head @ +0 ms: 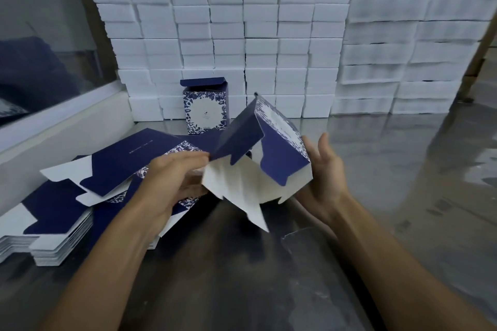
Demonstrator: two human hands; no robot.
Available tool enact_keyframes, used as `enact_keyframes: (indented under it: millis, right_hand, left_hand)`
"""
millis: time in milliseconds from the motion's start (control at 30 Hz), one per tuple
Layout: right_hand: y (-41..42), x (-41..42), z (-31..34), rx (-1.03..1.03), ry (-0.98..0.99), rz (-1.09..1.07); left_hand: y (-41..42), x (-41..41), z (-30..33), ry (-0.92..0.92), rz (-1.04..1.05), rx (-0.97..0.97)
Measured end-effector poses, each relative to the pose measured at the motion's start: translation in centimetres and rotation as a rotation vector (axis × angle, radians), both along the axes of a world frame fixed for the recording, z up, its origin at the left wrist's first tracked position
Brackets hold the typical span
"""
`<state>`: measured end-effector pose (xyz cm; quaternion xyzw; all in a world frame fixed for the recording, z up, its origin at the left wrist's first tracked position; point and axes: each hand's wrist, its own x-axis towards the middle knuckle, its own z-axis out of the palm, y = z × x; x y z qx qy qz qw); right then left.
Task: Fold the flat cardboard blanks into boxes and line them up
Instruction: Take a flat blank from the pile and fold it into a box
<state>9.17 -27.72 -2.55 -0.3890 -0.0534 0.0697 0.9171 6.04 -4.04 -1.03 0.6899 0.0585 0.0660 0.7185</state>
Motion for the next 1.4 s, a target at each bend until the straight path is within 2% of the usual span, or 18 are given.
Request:
enact_keyframes:
  millis: [133, 267, 400, 433, 533, 633, 767, 1000, 1067, 1233, 1300, 1400]
  right_hand:
    - [1.8, -0.6, -0.5, -0.379, -0.158, -0.013]
    - [4.1, -0.6, 0.6, -0.756, -0.422, -0.066]
    - [4.5, -0.5, -1.2, -1.165, -0.573, 0.041]
    - [4.7, -0.8, -1.4, -1.186, -0.584, 0.071]
    - [3.7, -1.8, -2.2, -1.086, -0.575, 0.053]
    - [4.1, -1.9, -1.4, -1.022, -0.625, -0.024]
    - [3.7, -2.4, -0.6, -0.807, -0.68, -0.063]
    - [2.6, -1.8, -1.2, -0.796, -0.642, -0.096]
    - [2.5, -1.5, -1.1, -0.805, -0.557, -0.145]
    - [1.8, -0.3, -1.7, -0.887, -0.355, -0.446]
    - [1.4, 0.2, -1.7, -0.789, -0.227, -0.452]
    - [0.7, 0.8, -1.4, -0.502, 0.01, -0.431]
  left_hand:
    - [-2.0, -0.1, -0.5, -0.024, -0.092, -0.175]
    - [-3.3, -0.6, -0.9, -0.133, -0.284, -0.237]
    - [-4.6, -1.3, -1.2, -0.197, -0.262, -0.213]
    - [-4.9, -1.4, -1.2, -0.198, -0.244, -0.195]
    - [-5.2, -1.7, -1.3, -0.163, -0.116, -0.069]
    - [-5.1, -1.5, -1.4, -0.168, 0.045, 0.139]
    - [-5.0, -1.6, -1.1, -0.329, 0.037, 0.165]
    - [-3.8, -0.8, -1.5, -0.386, 0.021, 0.188]
    - [-3.3, -0.5, -1.7, -0.409, 0.022, 0.246]
    - [-2.8, 0.1, -2.3, -0.396, 0.17, 0.361]
    - [-2.8, 0.1, -2.4, -0.386, 0.181, 0.414]
    - [-2.6, 0.3, -2.7, -0.368, 0.175, 0.569]
